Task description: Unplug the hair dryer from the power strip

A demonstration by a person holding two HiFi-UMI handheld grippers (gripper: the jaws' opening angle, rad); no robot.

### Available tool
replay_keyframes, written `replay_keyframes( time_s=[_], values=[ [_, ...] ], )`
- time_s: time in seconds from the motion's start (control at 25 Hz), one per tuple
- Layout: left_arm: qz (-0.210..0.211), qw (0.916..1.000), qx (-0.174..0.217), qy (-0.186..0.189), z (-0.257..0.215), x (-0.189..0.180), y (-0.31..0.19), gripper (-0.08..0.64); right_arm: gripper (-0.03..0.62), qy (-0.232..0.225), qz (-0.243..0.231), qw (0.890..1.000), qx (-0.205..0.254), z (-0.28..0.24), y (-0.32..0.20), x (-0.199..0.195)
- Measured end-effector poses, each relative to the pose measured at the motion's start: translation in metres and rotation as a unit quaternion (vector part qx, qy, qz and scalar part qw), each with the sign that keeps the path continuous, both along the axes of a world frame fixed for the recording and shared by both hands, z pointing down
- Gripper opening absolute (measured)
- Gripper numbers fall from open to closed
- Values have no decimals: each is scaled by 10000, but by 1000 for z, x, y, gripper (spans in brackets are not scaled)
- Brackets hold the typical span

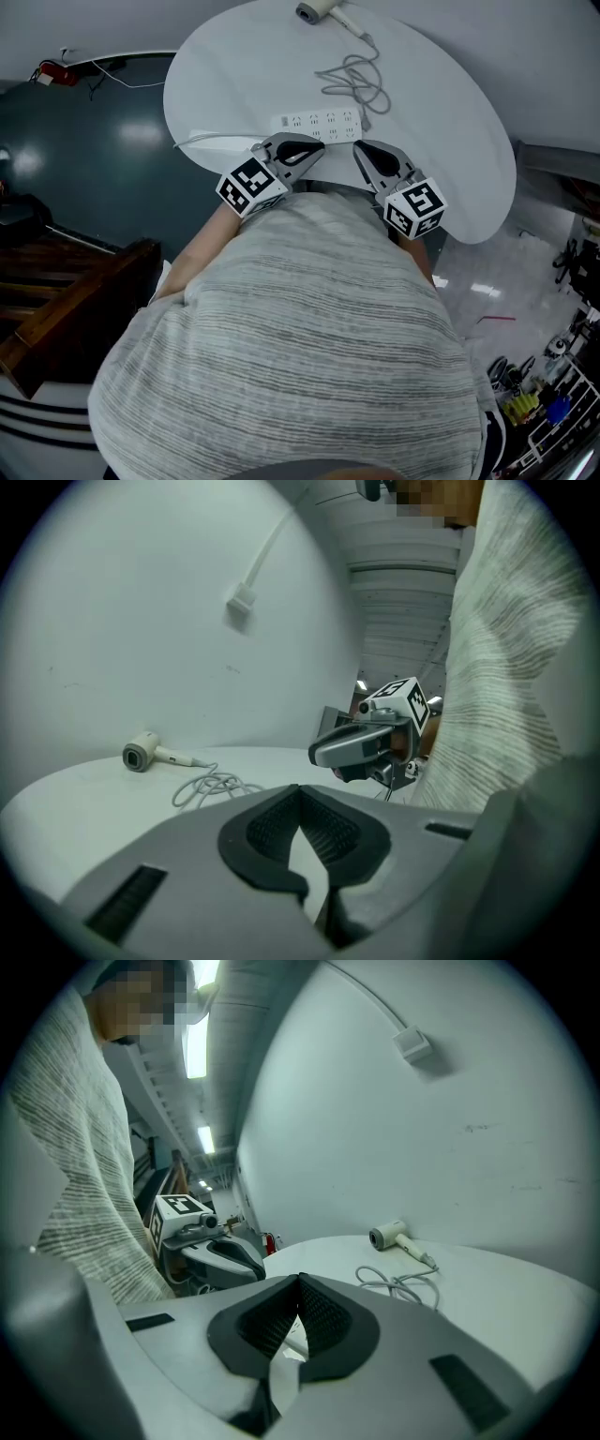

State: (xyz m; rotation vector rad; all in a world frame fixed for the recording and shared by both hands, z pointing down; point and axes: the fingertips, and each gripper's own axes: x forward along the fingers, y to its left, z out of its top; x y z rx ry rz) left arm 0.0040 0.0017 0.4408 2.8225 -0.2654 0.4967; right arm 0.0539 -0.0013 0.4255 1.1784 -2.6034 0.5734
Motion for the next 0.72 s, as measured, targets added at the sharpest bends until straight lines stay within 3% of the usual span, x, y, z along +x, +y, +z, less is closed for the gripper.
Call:
replay_keyframes(
  time_s=[0.72],
  values=[
    [-210,9991,-310,189,13,-21,4,6,25,241,-549,9979,-242,15,4,-30]
  ],
)
